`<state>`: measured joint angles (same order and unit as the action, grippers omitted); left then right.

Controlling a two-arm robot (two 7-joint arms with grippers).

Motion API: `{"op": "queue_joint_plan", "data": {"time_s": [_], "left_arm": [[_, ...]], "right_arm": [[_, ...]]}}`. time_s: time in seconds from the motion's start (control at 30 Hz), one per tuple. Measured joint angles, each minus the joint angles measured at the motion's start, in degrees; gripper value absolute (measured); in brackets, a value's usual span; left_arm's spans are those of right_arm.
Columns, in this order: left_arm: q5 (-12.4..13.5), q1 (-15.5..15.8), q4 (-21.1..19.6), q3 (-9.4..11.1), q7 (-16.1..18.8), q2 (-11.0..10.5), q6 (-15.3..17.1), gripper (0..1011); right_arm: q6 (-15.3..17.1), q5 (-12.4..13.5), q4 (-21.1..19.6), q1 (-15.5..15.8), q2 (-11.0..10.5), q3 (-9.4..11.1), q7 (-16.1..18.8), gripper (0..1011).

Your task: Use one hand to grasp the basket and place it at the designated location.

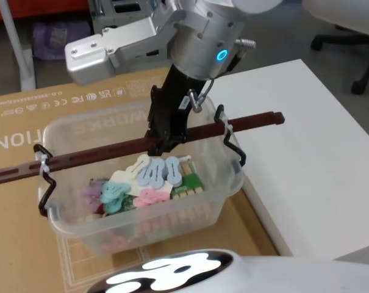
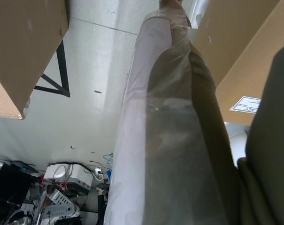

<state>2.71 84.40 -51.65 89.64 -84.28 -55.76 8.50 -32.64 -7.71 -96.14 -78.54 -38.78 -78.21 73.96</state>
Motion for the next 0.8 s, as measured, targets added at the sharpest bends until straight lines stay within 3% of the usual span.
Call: {"op": "queue_joint_plan", "data": {"time_s": [0.23, 0.8], "left_arm": [[-0.01, 0.00, 0.00, 0.00, 0.00, 0.00, 0.00, 0], [0.00, 0.00, 0.00, 0.00, 0.00, 0.00, 0.00, 0]], "right_arm": [[-0.11, -2.21, 0.41, 1.36, 1.20, -0.99, -1.34, 234], [-0.19, -4.43, 1.93, 2.53, 2.92, -2.72, -2.33, 234]]}}
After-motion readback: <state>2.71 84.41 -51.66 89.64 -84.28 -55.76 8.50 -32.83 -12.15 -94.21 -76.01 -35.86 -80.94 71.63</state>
